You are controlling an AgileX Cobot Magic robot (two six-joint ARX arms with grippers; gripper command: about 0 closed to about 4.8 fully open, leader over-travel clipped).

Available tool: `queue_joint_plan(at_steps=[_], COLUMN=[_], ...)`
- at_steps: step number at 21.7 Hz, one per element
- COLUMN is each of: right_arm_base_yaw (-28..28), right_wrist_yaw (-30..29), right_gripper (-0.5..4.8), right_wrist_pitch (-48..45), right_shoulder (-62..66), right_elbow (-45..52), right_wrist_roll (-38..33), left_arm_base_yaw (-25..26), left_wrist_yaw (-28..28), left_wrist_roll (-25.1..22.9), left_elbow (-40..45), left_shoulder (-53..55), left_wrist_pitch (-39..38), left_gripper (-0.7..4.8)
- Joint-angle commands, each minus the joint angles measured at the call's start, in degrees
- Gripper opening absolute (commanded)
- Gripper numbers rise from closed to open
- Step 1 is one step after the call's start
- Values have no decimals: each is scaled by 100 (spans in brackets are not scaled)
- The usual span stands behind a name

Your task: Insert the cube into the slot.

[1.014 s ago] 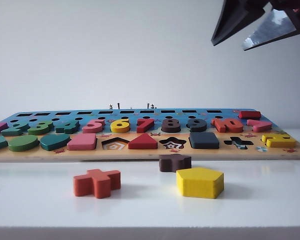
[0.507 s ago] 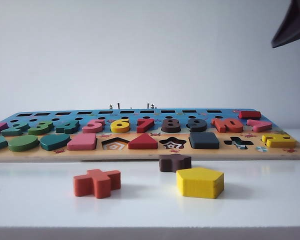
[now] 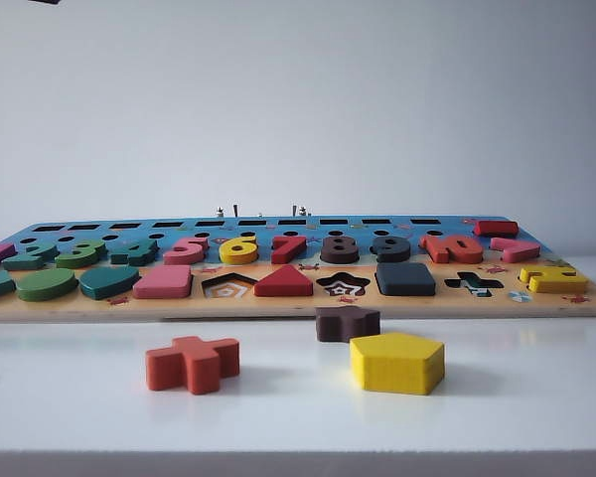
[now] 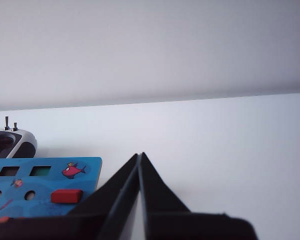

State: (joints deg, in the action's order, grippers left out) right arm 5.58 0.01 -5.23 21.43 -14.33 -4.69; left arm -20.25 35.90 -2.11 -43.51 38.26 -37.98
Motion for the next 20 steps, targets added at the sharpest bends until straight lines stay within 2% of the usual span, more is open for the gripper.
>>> queue_joint_plan(at_steps=[1,8,20], right_arm_base_yaw=[-37,-35,-151], right_wrist_yaw=[26,26,173], right_gripper=[-8,-7,-6], right_wrist_pitch=[-144,-872,-944], right_shoulder=[-26,-203,-1222], right_elbow=[79,597,1163], right_wrist_roll=[22,85,151], left_arm_base_yaw=[4,4,109], left_wrist_yaw=[4,2,-544], left_wrist_roll=[-48,-138,-254], left_elbow=[-7,345,997], left_shoulder=[-81,-378,-1279], left_wrist_pitch=[101,291,584], left_gripper=[20,20,20])
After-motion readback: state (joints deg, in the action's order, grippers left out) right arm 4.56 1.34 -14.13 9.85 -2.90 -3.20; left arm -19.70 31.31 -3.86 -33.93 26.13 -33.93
